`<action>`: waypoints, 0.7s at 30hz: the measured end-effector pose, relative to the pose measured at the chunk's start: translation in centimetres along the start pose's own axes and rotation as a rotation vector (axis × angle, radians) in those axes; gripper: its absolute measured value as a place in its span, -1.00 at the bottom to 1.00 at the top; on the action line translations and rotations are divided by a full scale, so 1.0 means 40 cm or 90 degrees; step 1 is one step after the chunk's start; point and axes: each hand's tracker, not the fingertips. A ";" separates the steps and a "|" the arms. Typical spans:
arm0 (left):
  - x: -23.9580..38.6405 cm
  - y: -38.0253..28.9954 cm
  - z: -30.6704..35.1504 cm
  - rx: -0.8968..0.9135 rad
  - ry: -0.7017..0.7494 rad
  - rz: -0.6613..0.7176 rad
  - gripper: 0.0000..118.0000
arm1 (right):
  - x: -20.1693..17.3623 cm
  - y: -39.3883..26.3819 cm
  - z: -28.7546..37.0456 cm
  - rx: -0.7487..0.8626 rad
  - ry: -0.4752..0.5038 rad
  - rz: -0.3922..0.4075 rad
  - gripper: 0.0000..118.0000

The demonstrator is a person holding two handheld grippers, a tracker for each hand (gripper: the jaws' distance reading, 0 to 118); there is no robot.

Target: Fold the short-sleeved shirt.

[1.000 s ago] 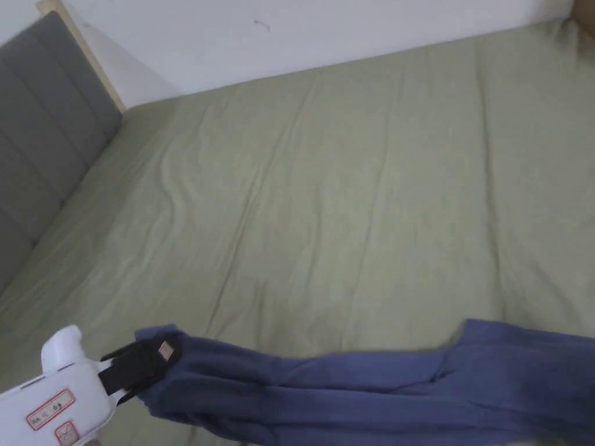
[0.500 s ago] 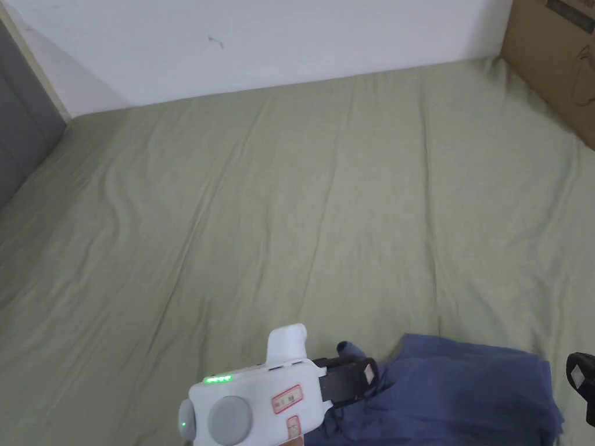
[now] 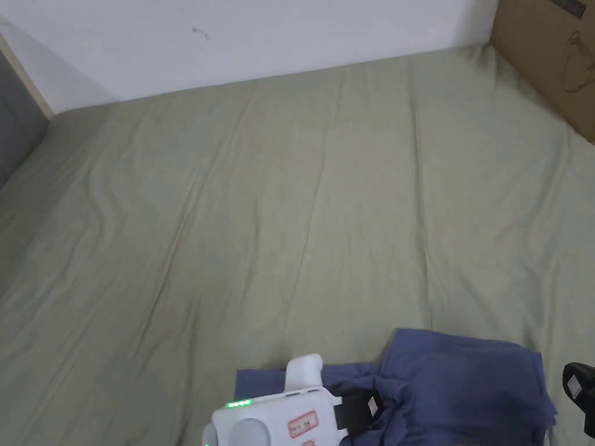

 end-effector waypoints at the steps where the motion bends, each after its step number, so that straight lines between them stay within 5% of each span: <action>1: 0.000 -0.002 0.011 0.035 -0.008 0.011 -1.00 | -0.004 -0.002 -0.002 -0.004 0.004 0.000 -1.00; 10: -0.059 0.035 0.324 0.172 -0.061 0.063 -0.92 | -0.058 -0.016 -0.036 -0.032 0.031 0.038 -1.00; 14: -0.212 0.020 0.453 0.224 -0.008 0.167 0.48 | -0.060 -0.020 -0.040 -0.034 0.044 0.035 -1.00; 21: -0.358 -0.010 0.323 0.188 -0.074 0.329 0.44 | -0.065 -0.019 -0.029 -0.039 0.045 0.028 -1.00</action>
